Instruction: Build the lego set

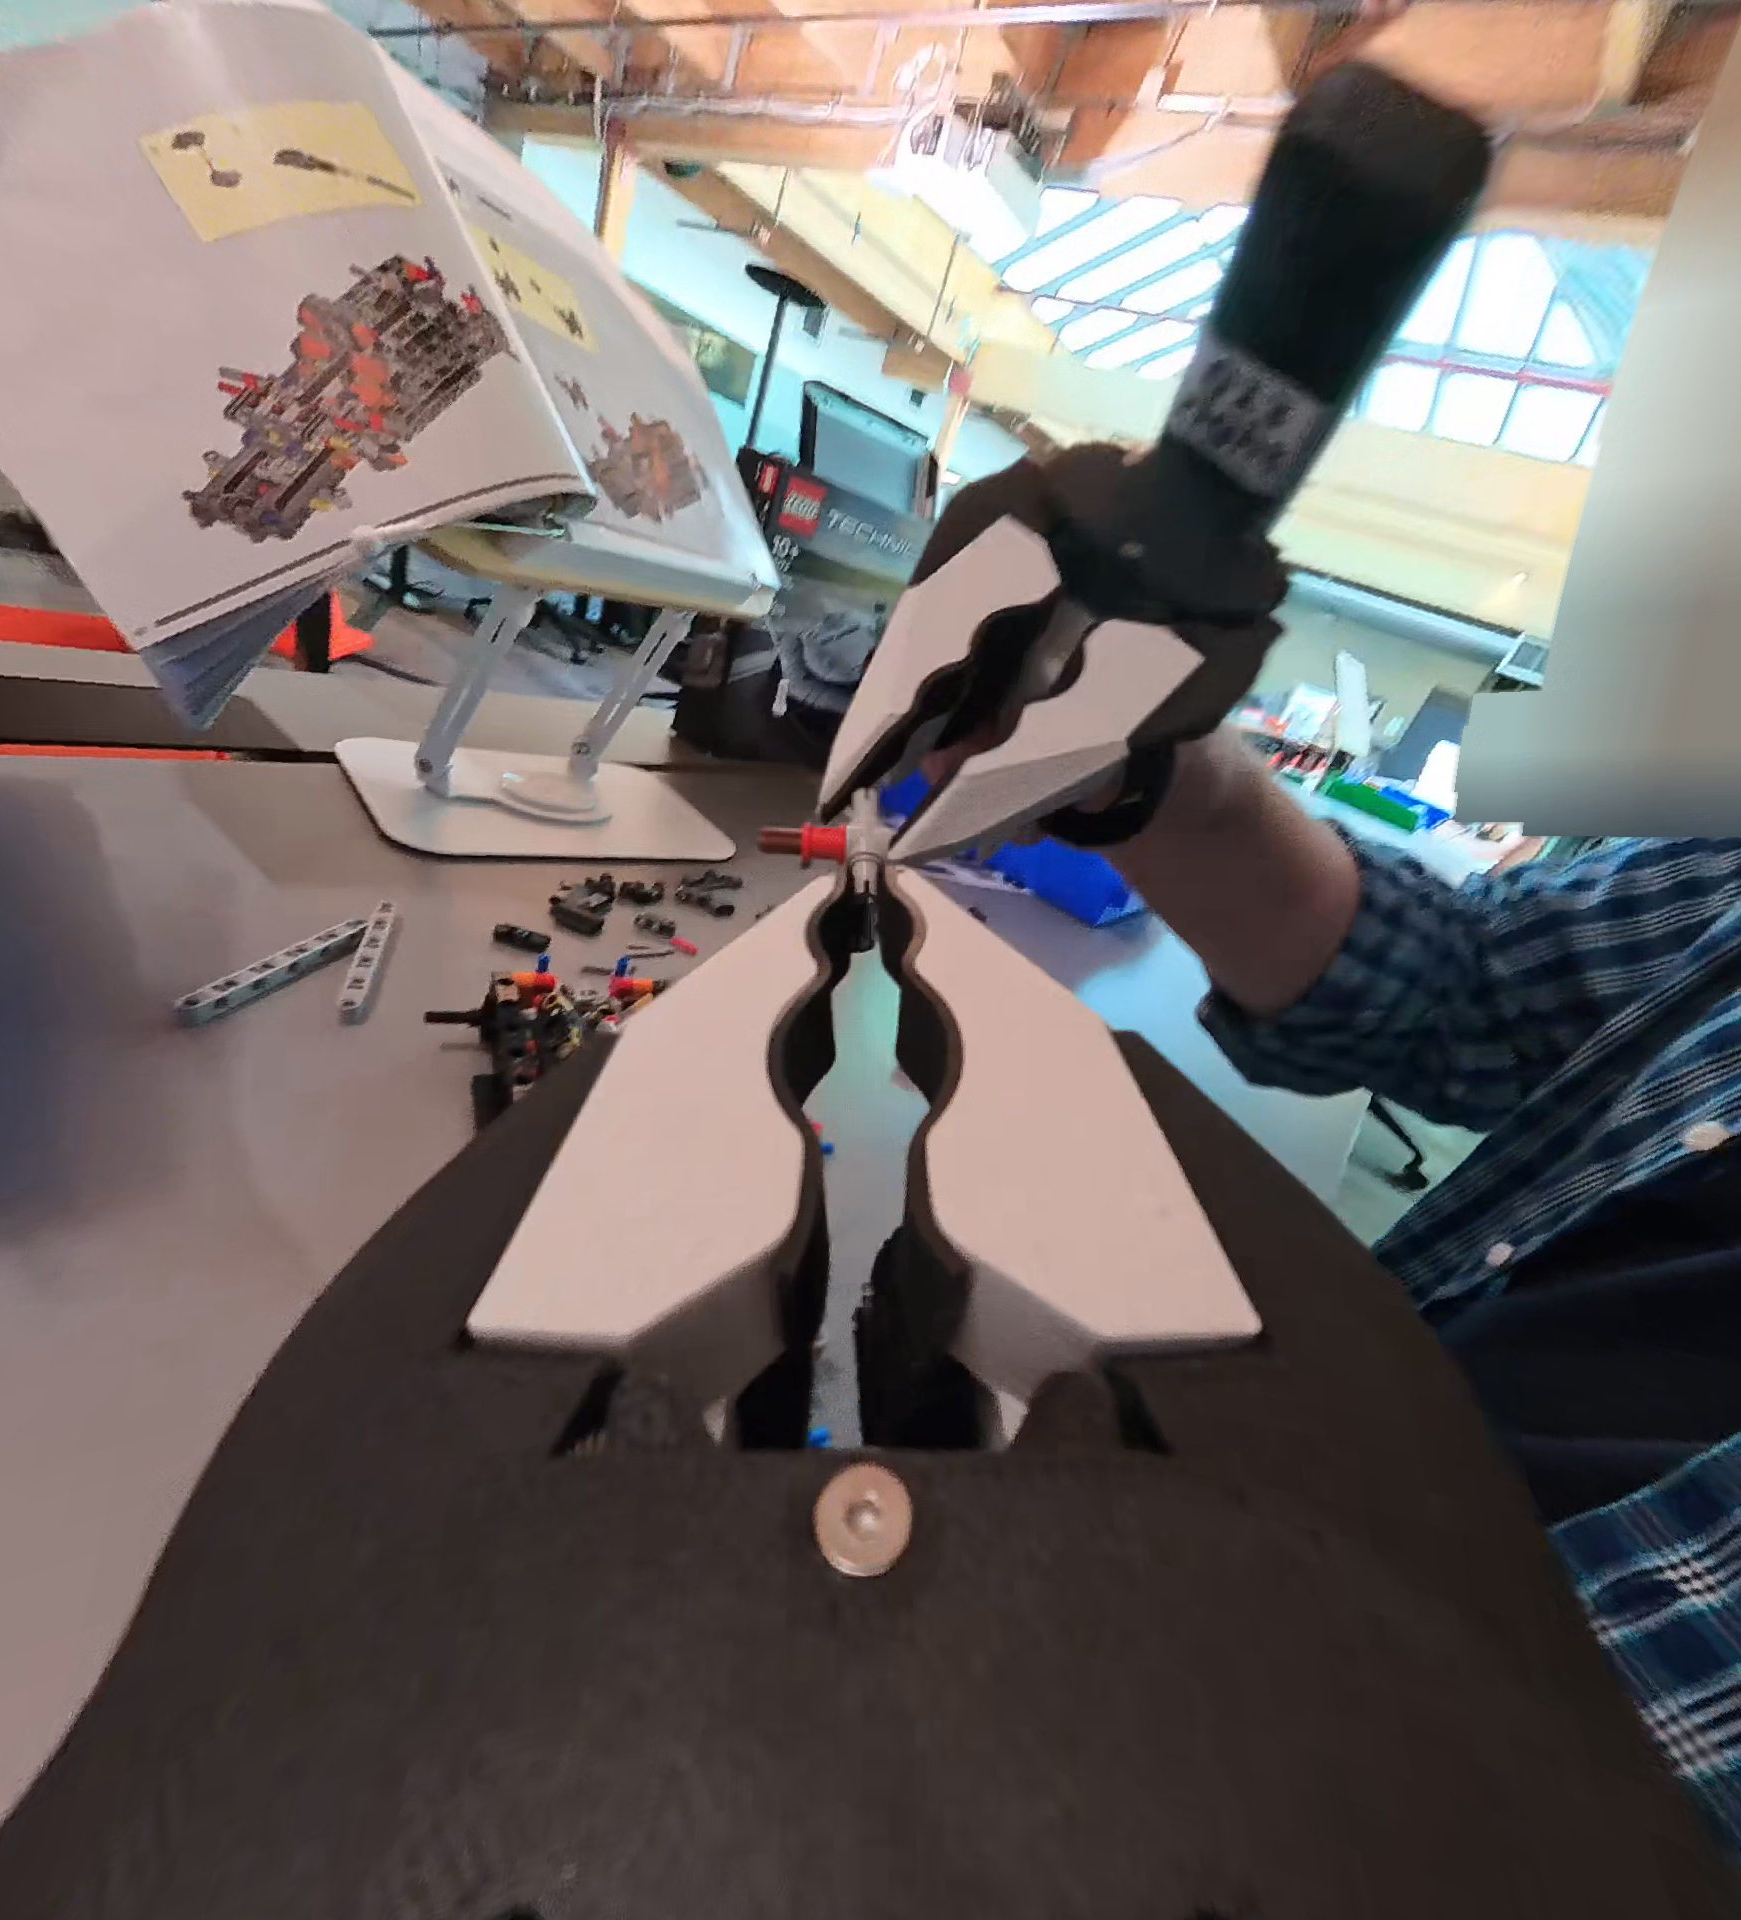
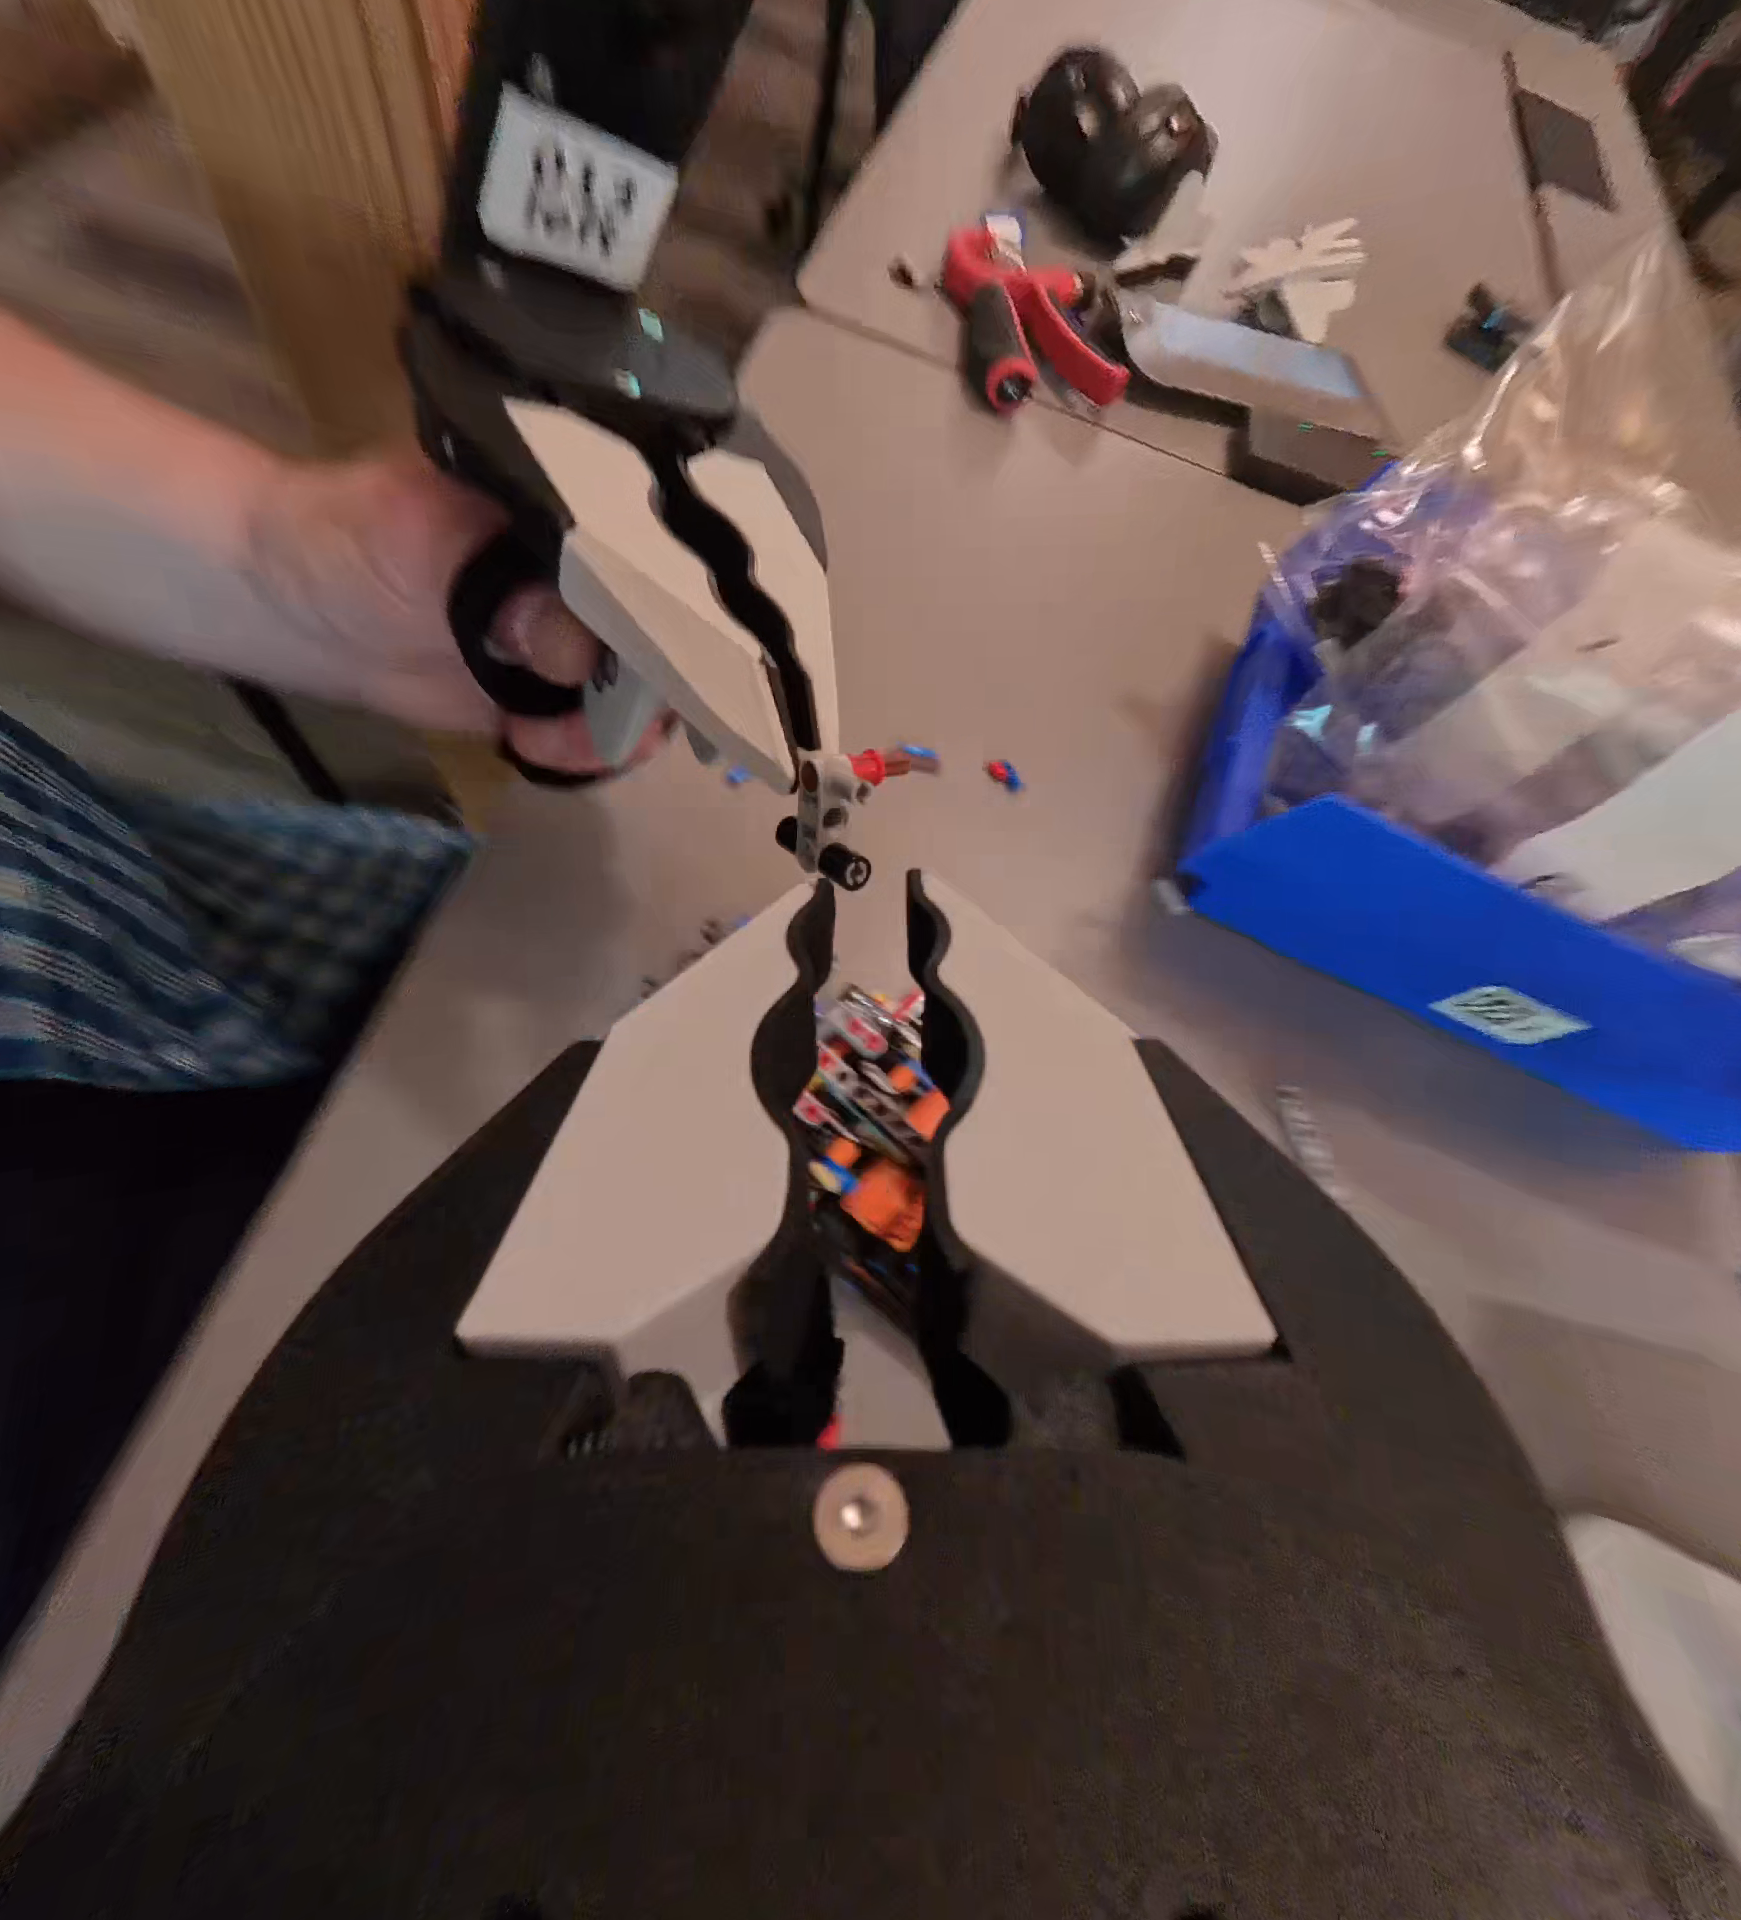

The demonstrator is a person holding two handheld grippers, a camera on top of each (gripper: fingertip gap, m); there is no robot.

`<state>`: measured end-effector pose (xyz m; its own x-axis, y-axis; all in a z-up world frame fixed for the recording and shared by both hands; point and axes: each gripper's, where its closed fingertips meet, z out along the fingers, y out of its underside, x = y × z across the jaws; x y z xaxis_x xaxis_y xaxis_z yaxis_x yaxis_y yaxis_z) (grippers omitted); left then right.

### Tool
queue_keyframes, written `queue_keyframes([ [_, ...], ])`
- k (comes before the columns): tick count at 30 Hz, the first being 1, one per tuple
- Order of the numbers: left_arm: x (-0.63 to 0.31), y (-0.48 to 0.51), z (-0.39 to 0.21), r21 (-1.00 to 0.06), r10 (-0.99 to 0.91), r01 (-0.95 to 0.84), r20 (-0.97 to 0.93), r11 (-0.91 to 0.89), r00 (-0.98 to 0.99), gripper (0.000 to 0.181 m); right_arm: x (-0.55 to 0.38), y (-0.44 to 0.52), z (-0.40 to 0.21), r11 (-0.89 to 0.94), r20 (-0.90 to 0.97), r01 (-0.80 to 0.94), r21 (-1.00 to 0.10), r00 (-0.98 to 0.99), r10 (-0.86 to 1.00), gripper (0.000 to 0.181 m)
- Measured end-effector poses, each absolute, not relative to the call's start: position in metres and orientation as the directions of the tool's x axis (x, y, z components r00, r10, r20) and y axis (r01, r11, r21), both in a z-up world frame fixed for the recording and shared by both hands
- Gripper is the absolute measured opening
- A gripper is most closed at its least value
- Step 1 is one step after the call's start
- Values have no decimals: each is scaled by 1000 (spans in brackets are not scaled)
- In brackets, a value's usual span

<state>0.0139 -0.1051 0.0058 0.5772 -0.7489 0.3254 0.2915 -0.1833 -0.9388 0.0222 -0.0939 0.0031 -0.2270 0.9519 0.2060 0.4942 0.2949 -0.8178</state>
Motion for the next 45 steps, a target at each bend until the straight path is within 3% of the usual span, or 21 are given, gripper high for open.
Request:
queue_keyframes([
  [1,14,-107,8,-931,-759,314,338,-184,557,3,23,-95,5,211,112,473,-855,-229,967,12],
  [8,19,-112,16,-908,-793,374,364,-187,489,4,21,-110,12,-156,-281,357,-921,-331,901,10],
  [14,19,-113,17,-902,-801,390,370,-187,471,4,20,-112,16,-221,-331,312,-924,-365,870,5],
  [31,13,-111,9,-902,-781,376,387,-211,490,15,22,-102,11,-15,-164,390,-921,-352,921,5],
  [45,-5,-110,-25,-935,-655,184,346,-304,672,18,17,-87,0,208,-23,516,-831,-406,914,4],
])
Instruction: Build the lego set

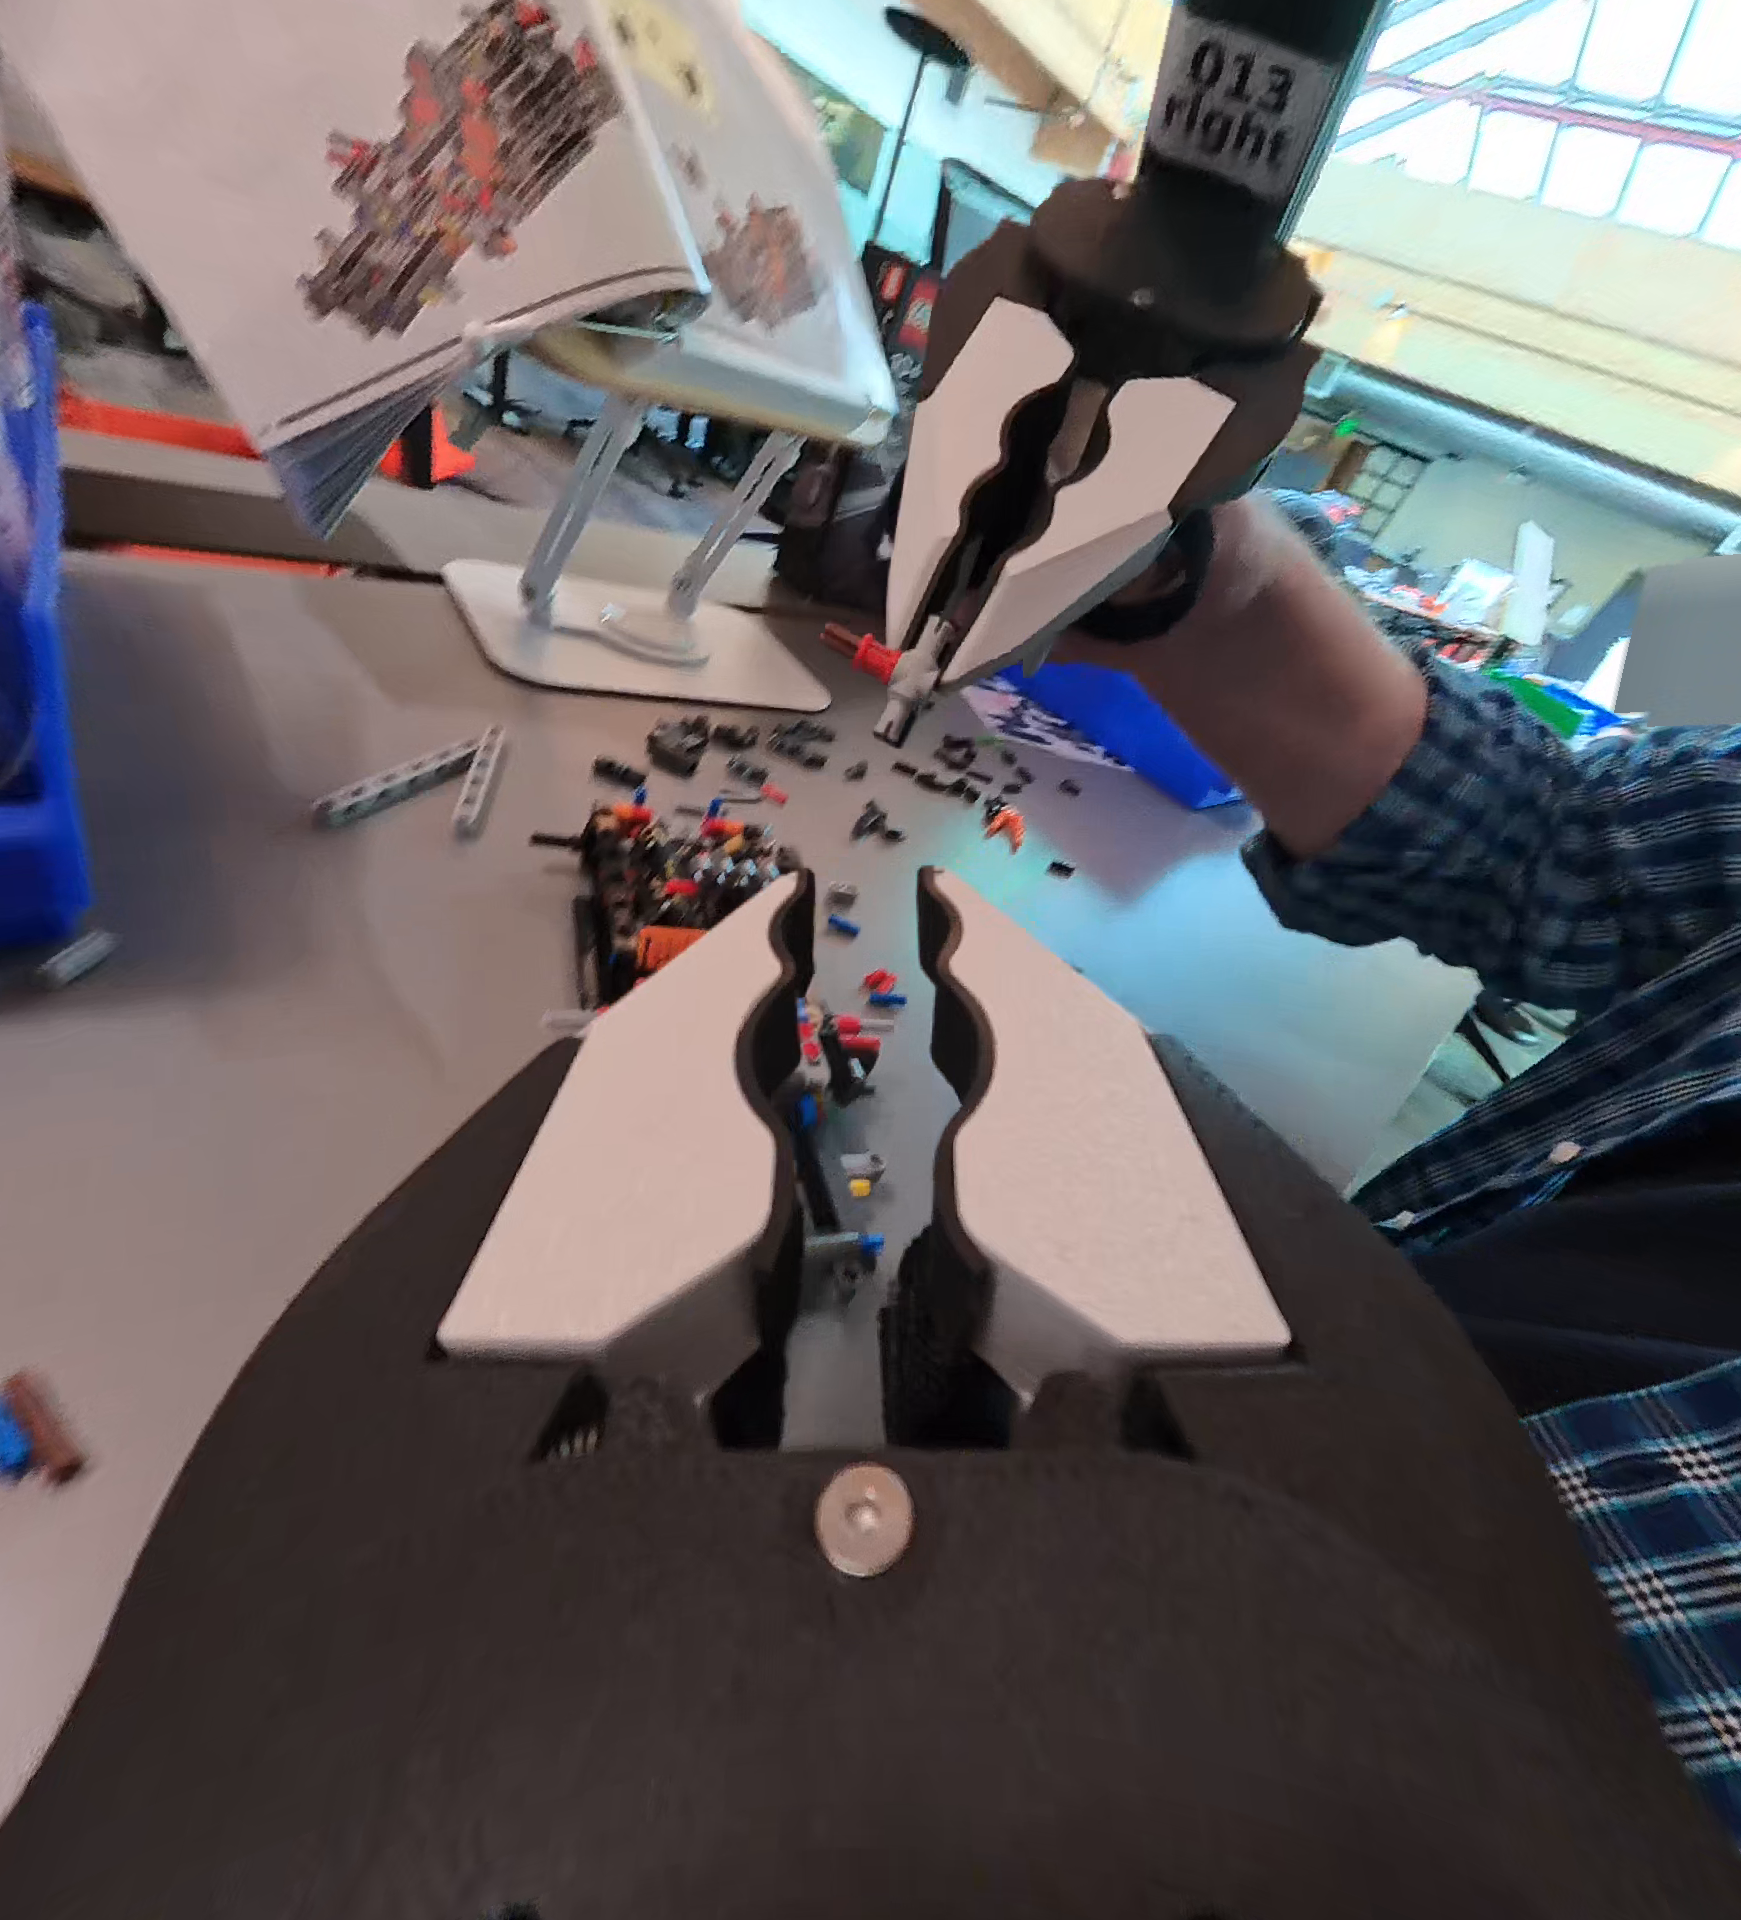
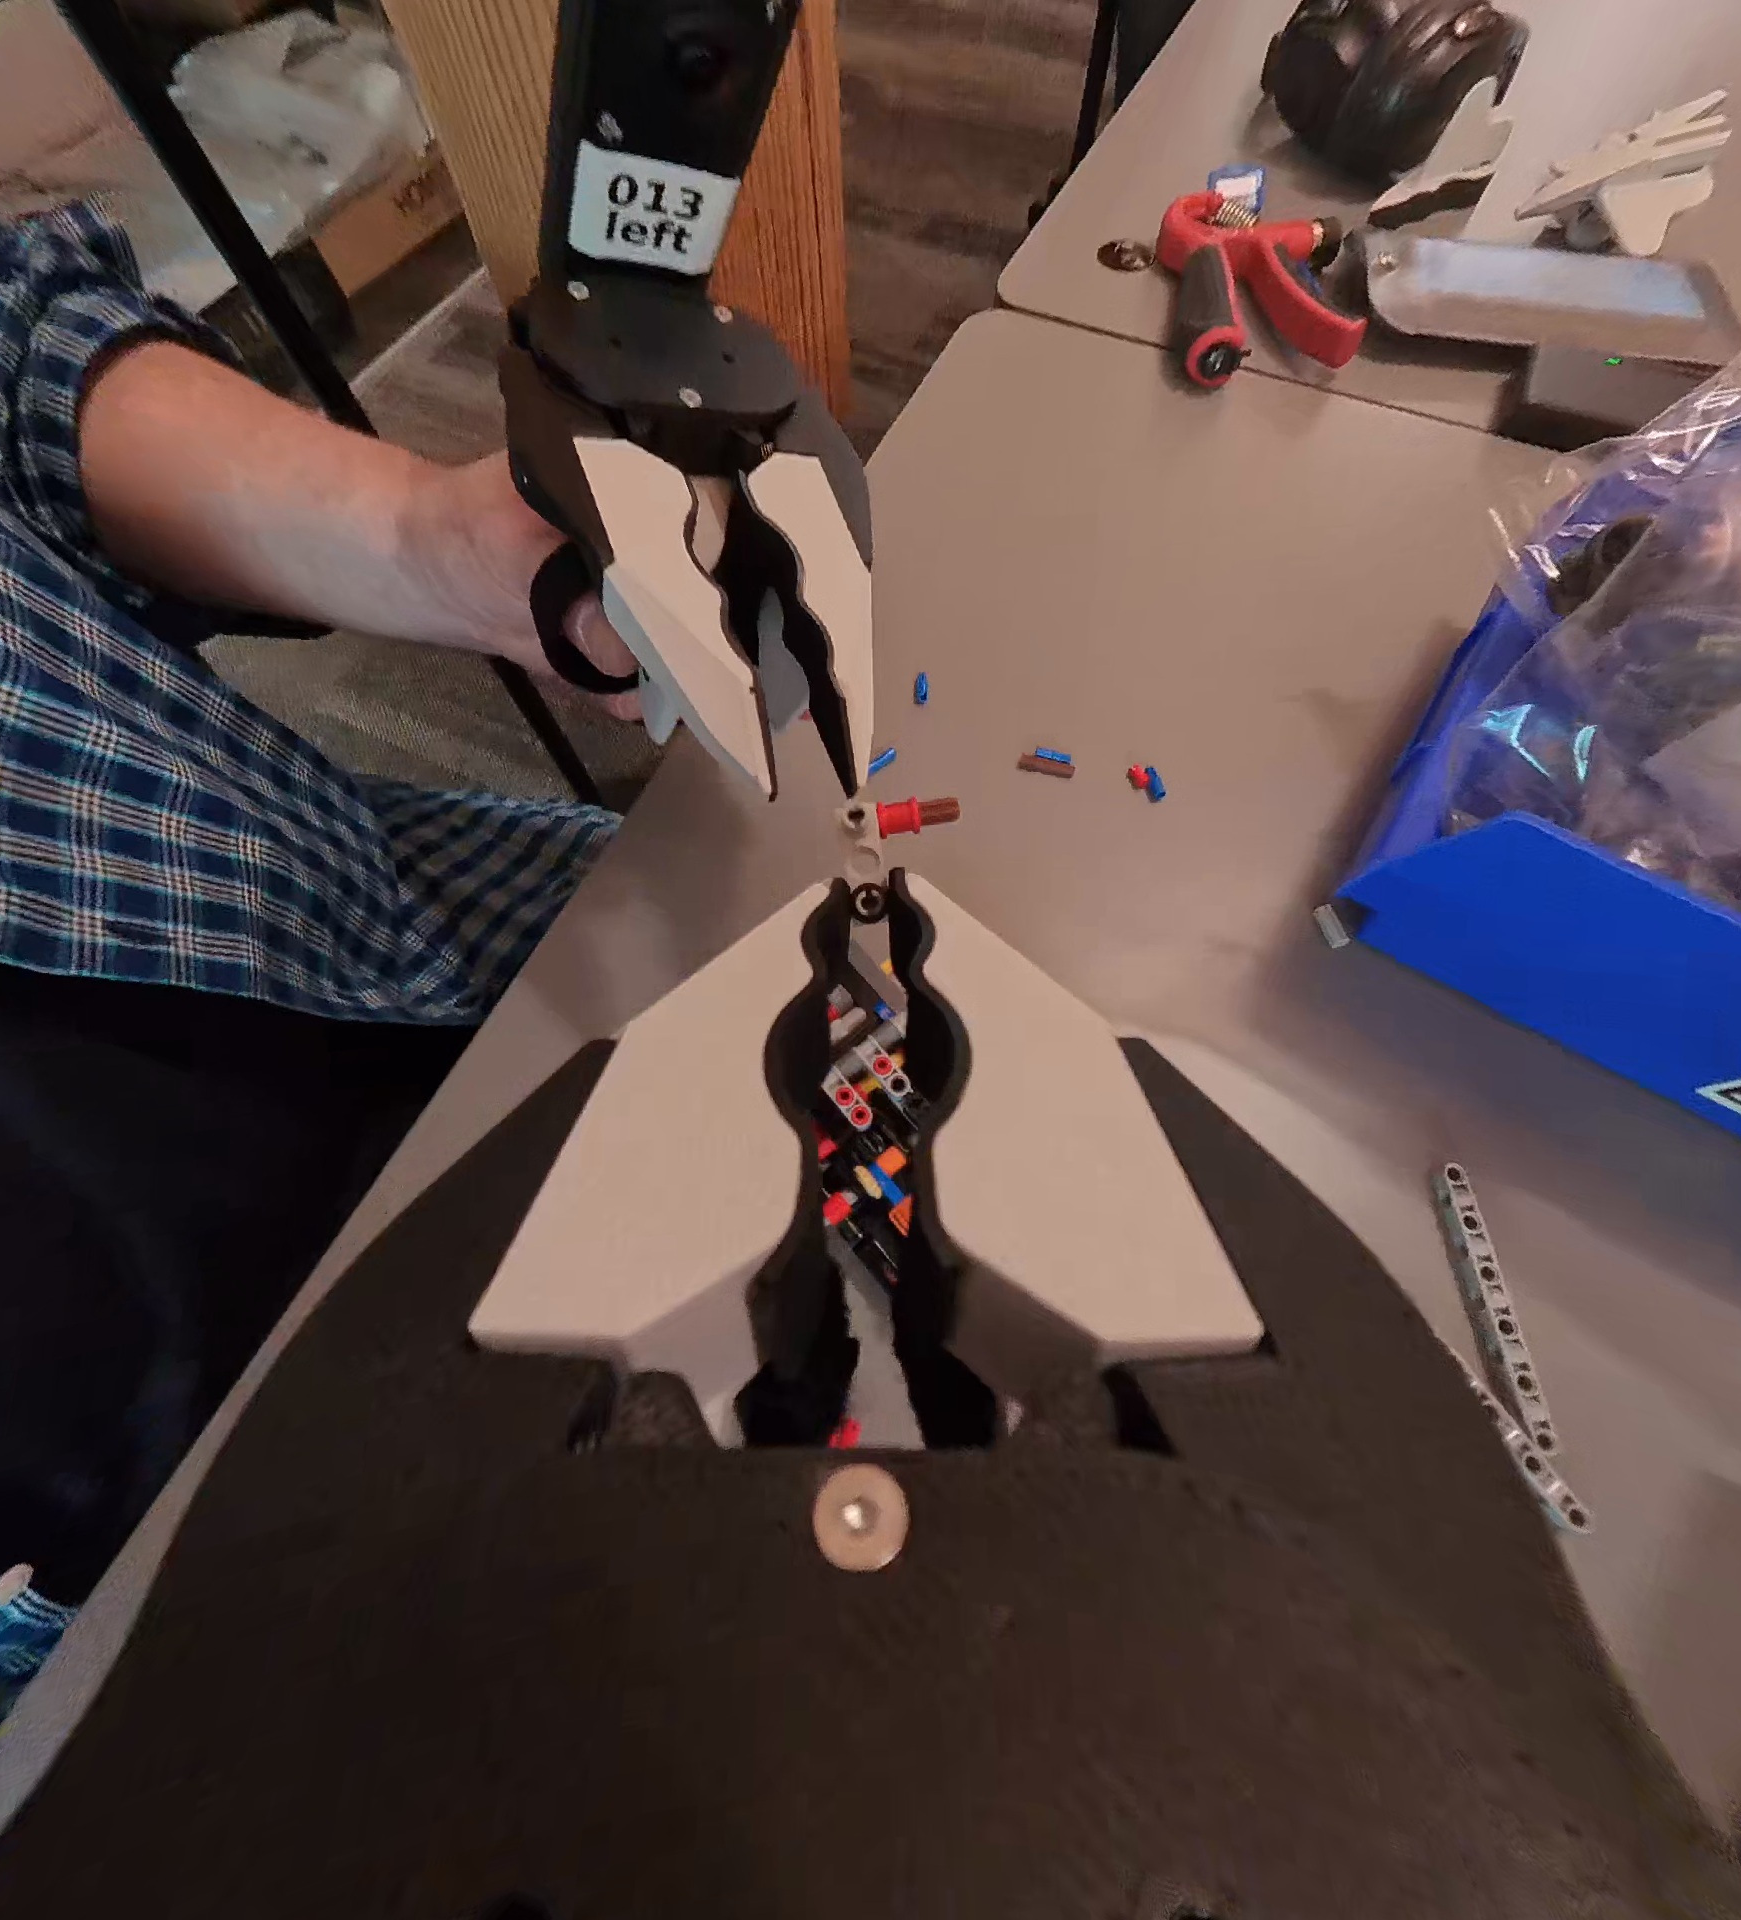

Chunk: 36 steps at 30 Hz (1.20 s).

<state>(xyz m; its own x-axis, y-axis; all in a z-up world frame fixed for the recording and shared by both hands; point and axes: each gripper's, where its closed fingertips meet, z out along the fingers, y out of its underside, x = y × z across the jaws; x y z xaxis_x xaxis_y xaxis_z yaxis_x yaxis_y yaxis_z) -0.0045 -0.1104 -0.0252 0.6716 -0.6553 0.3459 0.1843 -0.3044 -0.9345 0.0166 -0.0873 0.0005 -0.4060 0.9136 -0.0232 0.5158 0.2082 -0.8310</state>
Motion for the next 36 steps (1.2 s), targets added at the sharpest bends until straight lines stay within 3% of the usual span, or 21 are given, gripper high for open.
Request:
queue_keyframes([
  [14,-14,-122,-102,-835,-457,105,396,-540,797,30,-11,-85,-56,419,-9,592,-688,-585,811,4],
  [27,-14,-112,-128,-788,-413,82,405,-610,816,35,-23,-84,-102,641,-1,578,-505,-743,670,4],
  [36,-9,-104,-141,-744,-412,5,375,-668,830,34,-27,-79,-121,720,-48,541,-435,-812,582,4],
])
